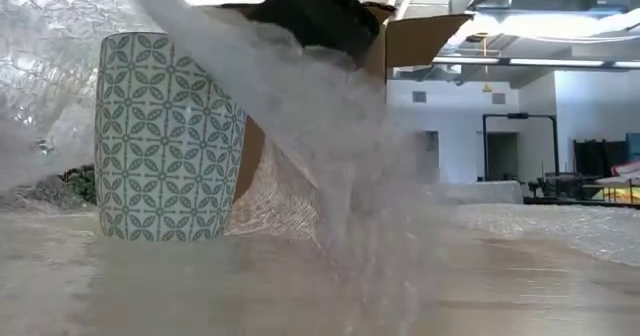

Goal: Wrap mug
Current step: Pack the white mug with the bubble wrap

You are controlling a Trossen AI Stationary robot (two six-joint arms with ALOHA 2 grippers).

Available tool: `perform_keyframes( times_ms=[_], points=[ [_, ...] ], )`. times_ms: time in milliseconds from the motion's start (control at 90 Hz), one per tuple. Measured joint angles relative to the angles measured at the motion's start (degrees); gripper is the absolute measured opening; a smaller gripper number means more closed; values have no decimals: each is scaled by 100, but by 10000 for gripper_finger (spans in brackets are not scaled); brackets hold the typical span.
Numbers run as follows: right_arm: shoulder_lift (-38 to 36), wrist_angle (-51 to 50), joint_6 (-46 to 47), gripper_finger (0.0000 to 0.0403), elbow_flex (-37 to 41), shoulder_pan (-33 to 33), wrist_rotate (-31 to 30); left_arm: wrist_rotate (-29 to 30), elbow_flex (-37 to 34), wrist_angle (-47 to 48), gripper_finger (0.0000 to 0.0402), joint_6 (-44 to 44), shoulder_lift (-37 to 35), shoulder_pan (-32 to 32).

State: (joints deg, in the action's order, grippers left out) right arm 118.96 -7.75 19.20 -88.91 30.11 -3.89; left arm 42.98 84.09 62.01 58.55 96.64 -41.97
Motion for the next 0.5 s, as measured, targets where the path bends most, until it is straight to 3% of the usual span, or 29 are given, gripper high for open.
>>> perform_keyframes(
  times_ms=[144,278,500],
  points=[
    [-36,94,-220,305,-279,116,-36,-32,-22,308,0,-424,-3,414],
    [33,248,-277,305,-314,143,-36,-386,-487,81,0,-729,-7,736],
    [169,975,-312,305,-327,26,-16,-533,-1628,-1188,0,-840,-311,913]
  ],
)
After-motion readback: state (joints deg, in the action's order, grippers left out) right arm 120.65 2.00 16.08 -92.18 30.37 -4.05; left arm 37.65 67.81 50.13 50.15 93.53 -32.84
